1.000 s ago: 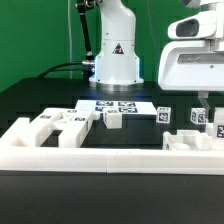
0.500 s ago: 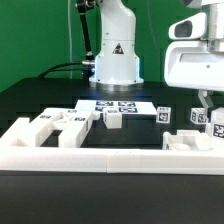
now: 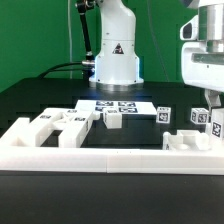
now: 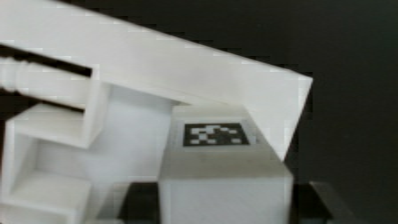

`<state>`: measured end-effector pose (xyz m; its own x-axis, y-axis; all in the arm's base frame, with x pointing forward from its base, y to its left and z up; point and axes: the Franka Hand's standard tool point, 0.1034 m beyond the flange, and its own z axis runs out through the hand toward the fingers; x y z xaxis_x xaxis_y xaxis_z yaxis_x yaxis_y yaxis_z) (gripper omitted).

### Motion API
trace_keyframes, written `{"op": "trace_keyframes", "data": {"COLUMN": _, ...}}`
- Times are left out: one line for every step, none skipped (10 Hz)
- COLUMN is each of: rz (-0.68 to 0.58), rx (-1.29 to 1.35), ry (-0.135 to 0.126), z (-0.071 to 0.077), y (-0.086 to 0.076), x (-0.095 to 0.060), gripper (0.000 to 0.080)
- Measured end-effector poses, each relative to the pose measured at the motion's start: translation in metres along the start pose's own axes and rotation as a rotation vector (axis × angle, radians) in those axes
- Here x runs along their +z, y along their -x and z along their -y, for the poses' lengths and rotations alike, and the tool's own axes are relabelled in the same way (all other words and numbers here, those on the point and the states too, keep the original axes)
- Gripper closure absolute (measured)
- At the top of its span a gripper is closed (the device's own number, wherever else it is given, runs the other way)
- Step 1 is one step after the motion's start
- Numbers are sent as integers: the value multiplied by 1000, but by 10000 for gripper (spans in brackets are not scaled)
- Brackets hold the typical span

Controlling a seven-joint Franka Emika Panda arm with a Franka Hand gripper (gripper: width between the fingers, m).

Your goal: Assemble chair

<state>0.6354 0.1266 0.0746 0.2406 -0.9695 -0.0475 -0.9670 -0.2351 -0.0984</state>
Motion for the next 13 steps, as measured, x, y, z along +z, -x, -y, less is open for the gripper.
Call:
{"op": "trace_keyframes", "data": {"rz": 1, "rx": 8, "ry": -1, "z": 0, "y": 0, "x": 0, "gripper": 509}}
{"op": "trace_keyframes", "data": {"rz": 1, "rx": -4, "ry": -2, "z": 0, "y": 1, "x": 0, "gripper": 337}}
{"op": "trace_keyframes", "data": {"rz": 1, "rx": -32, "ry": -2, "z": 0, "y": 1, "x": 0, "gripper": 337}}
{"op": "trace_keyframes", "data": {"rz": 1, "rx": -110, "ry": -5, "z": 1, "y": 1, "x": -2, "gripper": 217}}
{"op": "trace_keyframes", "data": {"rz": 1, "rx": -136, "ry": -7, "z": 2, "y": 2, "x": -2, "gripper": 162}}
{"op": "trace_keyframes", "data": {"rz": -3, "rx": -246, "ry": -6, "z": 2, "y": 2, "x": -3, "gripper": 162}}
{"op": "trace_keyframes", "data": {"rz": -2, "rx": -363, "ry": -7, "z": 2, "y": 3, "x": -3, "gripper": 152}}
{"op": "trace_keyframes", "data": {"rz": -1, "rx": -457, "ry": -7, "z": 2, "y": 5, "x": -2, "gripper": 152}}
{"op": "trace_keyframes", "data": {"rz": -1, "rx": -556, "ry": -6, "z": 2, "y": 6, "x": -2, "gripper": 151}}
{"op": "trace_keyframes", "data": {"rz": -2, "rx": -612, "ry": -6, "z": 2, "y": 6, "x": -2, "gripper": 151}}
{"op": "trace_keyframes", "data": {"rz": -5, "rx": -729, "ry": -9, "z": 2, "y": 5, "x": -1, "gripper": 151}}
{"op": "trace_keyframes", "data": {"rz": -6, "rx": -839, "ry": -8, "z": 2, "y": 5, "x": -1, "gripper": 151}}
{"op": "trace_keyframes", "data": {"rz": -7, "rx": -918, "ry": -8, "z": 2, "y": 4, "x": -1, "gripper": 151}}
